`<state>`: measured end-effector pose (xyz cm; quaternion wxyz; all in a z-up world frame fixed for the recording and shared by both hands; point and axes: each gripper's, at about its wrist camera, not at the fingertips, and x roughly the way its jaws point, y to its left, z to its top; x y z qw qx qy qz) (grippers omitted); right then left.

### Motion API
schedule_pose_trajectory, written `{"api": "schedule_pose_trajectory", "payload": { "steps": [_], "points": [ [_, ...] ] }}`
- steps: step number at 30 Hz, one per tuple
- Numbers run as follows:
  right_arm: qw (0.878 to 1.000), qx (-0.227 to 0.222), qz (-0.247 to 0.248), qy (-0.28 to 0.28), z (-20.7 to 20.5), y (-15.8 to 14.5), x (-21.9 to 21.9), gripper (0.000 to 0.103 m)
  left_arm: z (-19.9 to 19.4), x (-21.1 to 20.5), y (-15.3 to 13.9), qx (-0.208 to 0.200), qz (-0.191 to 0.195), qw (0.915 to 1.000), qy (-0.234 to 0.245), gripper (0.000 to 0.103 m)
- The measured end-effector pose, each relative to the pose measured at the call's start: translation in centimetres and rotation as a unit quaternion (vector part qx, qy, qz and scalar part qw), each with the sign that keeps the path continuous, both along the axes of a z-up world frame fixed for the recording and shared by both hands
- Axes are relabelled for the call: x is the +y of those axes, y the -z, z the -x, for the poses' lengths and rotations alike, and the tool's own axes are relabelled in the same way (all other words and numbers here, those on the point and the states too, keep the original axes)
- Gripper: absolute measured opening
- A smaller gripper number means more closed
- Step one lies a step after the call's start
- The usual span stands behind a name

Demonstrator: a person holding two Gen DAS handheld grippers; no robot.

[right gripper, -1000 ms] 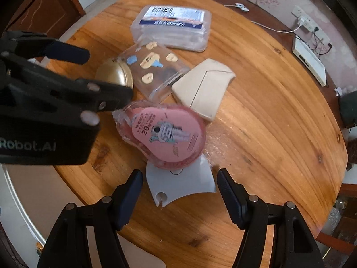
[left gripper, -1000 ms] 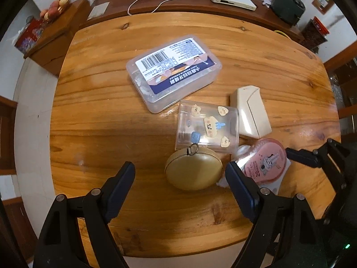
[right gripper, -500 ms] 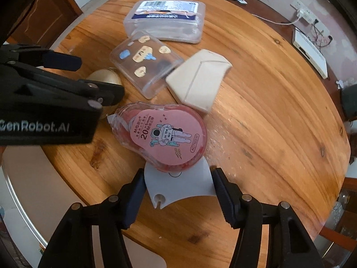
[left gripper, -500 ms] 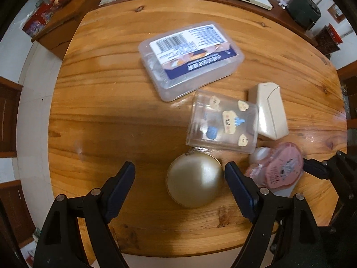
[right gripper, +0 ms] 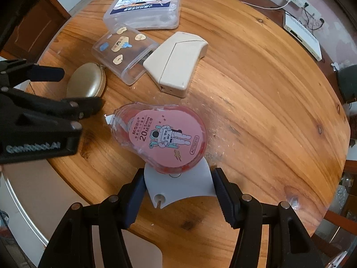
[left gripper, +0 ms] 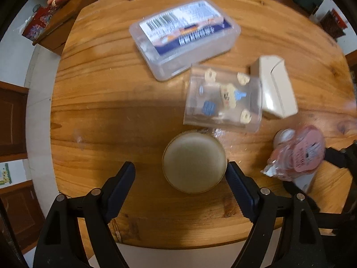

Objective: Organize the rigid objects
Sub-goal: 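Carry the gold compact with the left tool while the right tool carries the white holder to the tray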

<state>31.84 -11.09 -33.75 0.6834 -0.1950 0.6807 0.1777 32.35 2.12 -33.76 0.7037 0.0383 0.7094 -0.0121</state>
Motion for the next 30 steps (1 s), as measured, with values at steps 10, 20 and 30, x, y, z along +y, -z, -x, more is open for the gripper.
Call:
{"api": "schedule_pose_trajectory", "payload": {
  "steps": [10, 20, 30],
  "points": [
    [0.995, -0.064, 0.082, -0.013, 1.4, -1.8, 1.1, 0.059, 0.9, -1.2, -0.1, -0.013, 0.006, 0.9997, 0.019, 0.058],
    [0.991, -0.104, 0.088, 0.017, 4.5, -5.1, 0.5, 0.059, 3.8, 0.2, -2.7, -0.043, 0.023, 0.9988, 0.010, 0.058],
    [0.983, -0.139, -0.059, 0.101, 6.9, -13.7, -2.1, 0.059, 7.8, 2.5, -12.3, -0.118, 0.054, 0.9912, 0.021, 0.058]
  ]
}}
